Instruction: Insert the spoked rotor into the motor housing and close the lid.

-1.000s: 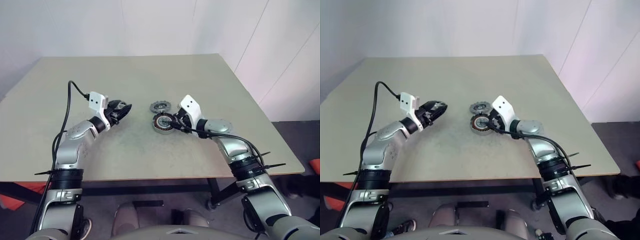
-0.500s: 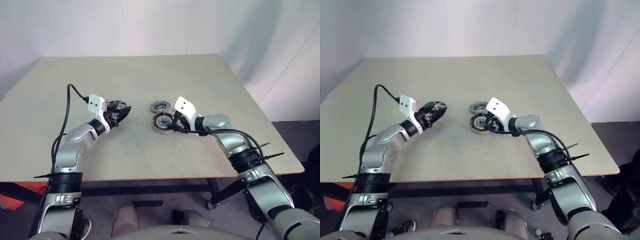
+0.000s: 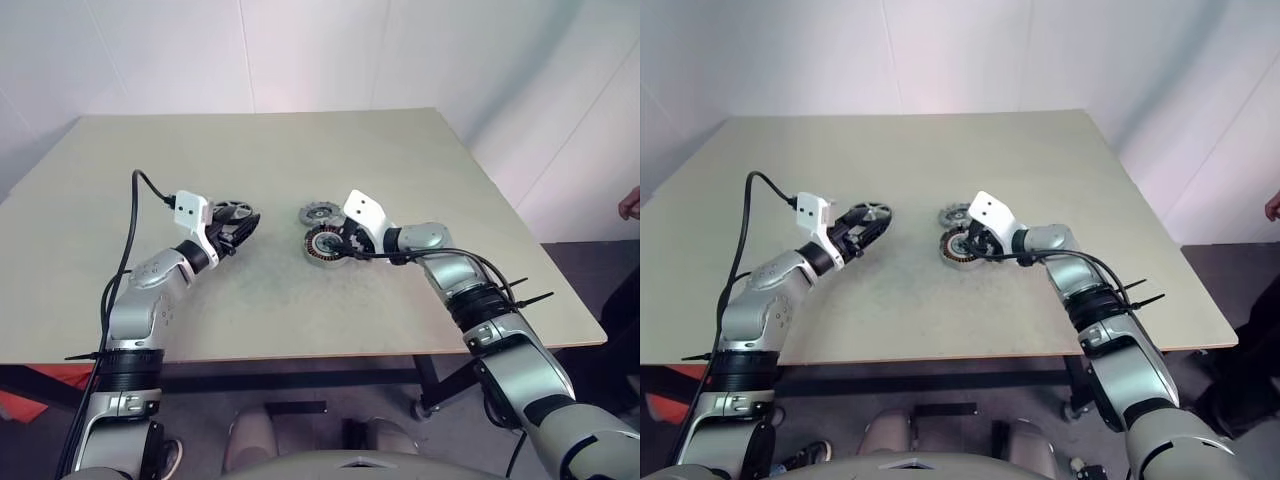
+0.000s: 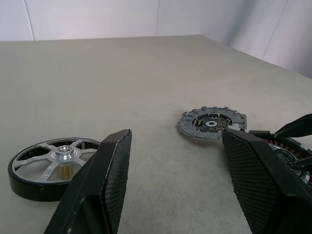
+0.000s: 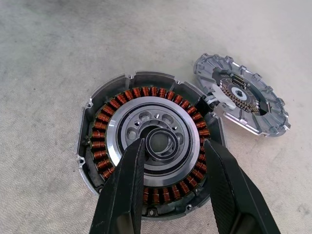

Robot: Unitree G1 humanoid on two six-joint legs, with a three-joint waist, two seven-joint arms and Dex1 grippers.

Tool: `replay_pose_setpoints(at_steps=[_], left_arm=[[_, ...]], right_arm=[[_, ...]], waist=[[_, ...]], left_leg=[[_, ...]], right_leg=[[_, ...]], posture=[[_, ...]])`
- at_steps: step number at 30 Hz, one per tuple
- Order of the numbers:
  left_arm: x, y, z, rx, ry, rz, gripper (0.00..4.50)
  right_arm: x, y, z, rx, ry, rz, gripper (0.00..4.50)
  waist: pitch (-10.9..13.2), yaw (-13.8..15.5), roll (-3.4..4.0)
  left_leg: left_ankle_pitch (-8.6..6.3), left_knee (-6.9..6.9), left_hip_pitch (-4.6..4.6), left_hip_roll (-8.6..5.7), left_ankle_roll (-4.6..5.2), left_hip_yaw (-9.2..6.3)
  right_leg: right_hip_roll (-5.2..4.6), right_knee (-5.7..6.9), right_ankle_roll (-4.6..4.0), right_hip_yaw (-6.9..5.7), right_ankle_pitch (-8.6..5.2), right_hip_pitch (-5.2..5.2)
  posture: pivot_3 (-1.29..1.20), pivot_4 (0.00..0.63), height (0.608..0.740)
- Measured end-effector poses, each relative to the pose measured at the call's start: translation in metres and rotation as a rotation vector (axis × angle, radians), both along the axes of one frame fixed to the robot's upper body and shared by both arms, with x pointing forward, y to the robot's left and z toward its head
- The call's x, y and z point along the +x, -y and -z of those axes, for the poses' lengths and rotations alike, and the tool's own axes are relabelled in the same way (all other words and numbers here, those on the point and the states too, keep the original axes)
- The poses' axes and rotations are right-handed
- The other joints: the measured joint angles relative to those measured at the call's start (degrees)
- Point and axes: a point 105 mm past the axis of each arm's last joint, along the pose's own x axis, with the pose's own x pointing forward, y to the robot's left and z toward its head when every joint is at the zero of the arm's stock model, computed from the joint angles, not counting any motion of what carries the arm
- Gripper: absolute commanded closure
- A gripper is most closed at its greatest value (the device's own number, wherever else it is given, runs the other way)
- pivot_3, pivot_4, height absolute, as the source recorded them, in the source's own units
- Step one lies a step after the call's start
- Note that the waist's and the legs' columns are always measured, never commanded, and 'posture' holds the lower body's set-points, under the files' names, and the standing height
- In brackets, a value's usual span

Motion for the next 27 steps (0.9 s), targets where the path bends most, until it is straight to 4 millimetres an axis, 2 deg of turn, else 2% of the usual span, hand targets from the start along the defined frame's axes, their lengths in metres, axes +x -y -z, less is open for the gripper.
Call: replay_pose_setpoints(at_steps=[9,15,20,27], left_arm=[[-0.001,-0.001,0.003,0.001,-0.008,-0.002,1.38],[-0.001,0.001,0.004,0.002,-0.011,0.001,1.38],[-0.001,0.003,0.005,0.005,-0.015,0.011,1.38],[0.001,0.004,0.006,0.008,-0.02,0.016,1.38]], right_arm=[[0.001,-0.005,-0.002,0.001,0.005,0.002,2.39],[0.016,0.004,-0.017,-0.02,0.052,0.059,2.39],[0.02,0.012,-0.007,-0.039,0.023,0.094,2.39],[0.029,0.011,-0.005,-0.023,0.028,0.127,2.39]], waist=[[0.0,-0.8,0.0],[0.0,-0.8,0.0],[0.0,-0.8,0.0],[0.0,-0.9,0.0]], left_leg=[[0.0,0.01,-0.04,0.0,0.0,-0.01],[0.0,0.01,-0.06,0.0,0.0,-0.01],[0.0,0.01,-0.1,0.0,0.0,-0.01],[0.01,0.07,-0.08,0.0,-0.01,-0.01]], right_leg=[[0.0,0.01,0.0,0.0,0.0,-0.03],[0.01,0.03,-0.01,0.0,0.0,-0.06],[0.0,0.02,-0.02,0.0,0.0,-0.1],[0.0,0.12,-0.02,0.01,0.0,-0.11]], posture=[[0.0,0.0,0.74],[0.0,0.0,0.74],[0.0,0.0,0.74],[0.0,0.0,0.74]])
